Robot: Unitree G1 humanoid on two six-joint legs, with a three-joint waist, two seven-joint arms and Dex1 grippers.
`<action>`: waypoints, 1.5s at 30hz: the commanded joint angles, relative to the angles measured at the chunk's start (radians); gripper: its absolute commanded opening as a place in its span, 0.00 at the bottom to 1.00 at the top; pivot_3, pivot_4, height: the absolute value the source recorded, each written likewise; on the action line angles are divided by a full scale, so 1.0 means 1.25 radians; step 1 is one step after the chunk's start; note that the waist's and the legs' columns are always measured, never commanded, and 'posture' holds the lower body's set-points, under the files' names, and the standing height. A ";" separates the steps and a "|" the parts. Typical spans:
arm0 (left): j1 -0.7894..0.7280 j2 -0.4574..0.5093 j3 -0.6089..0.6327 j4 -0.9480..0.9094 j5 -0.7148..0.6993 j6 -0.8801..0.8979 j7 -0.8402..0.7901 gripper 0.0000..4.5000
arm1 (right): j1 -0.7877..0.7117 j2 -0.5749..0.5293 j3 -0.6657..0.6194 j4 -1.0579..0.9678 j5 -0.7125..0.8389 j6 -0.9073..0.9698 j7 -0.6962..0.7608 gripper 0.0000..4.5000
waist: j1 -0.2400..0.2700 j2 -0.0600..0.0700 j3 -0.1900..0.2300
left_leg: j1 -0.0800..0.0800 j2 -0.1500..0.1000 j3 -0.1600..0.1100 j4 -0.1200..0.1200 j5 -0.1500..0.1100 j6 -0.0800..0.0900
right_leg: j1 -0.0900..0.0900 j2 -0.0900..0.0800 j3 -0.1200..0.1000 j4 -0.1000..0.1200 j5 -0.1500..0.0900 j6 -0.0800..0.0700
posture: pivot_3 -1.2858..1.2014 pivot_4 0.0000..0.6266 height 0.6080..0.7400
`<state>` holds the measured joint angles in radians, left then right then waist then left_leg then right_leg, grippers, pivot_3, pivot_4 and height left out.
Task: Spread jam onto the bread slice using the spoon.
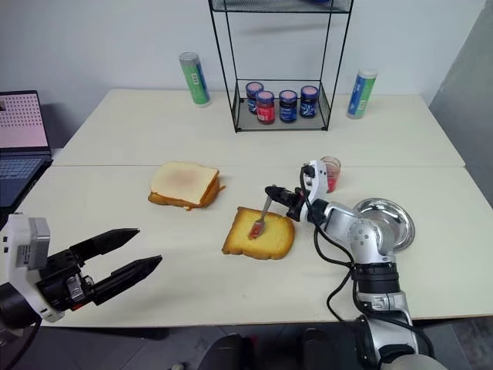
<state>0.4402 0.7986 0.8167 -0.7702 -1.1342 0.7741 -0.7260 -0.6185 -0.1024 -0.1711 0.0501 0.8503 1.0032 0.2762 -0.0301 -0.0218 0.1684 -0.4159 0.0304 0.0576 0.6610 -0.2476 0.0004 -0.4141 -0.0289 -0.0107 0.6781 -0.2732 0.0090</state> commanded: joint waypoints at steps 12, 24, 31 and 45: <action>-0.067 0.022 -0.075 0.015 0.024 -0.054 -0.015 1.00 | -0.025 0.080 -0.097 0.122 0.075 0.038 -0.067 0.01 | -0.001 0.000 0.000 | 0.000 0.000 0.000 0.000 0.000 0.000 | 0.000 0.000 0.000 0.000 0.000 -0.001 | 0.52 0.24 1.00; -0.104 0.040 -0.122 0.039 0.045 -0.054 -0.037 1.00 | 0.043 -0.040 -0.083 0.086 0.034 0.073 -0.010 0.01 | 0.001 0.000 0.000 | 0.000 -0.001 0.000 0.000 0.000 0.000 | 0.000 0.000 0.000 0.000 0.000 -0.001 | 0.52 0.24 1.00; -0.129 0.053 -0.138 0.059 0.057 -0.053 -0.055 1.00 | 0.050 -0.134 -0.102 0.032 0.071 0.138 0.024 0.01 | 0.001 0.000 0.000 | 0.000 0.000 0.000 -0.001 0.000 0.000 | 0.000 0.000 0.000 -0.001 -0.001 0.000 | 0.52 0.24 1.00; -0.157 0.061 -0.146 0.063 0.065 -0.046 -0.057 1.00 | -0.071 0.052 -0.066 0.206 -0.001 0.012 0.011 0.01 | -0.001 0.000 0.000 | 0.000 0.002 0.000 -0.001 0.000 0.000 | -0.001 0.003 0.000 0.000 -0.001 -0.001 | 0.52 0.24 1.00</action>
<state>0.2494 0.8611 0.6289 -0.6779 -1.0535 0.7269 -0.7963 -0.6881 -0.0308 -0.2557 0.3032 0.8625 1.0416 0.2574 -0.0309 -0.0221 0.1686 -0.4165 0.0328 0.0576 0.6595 -0.2477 0.0005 -0.4152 -0.0253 -0.0104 0.6778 -0.2741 0.0075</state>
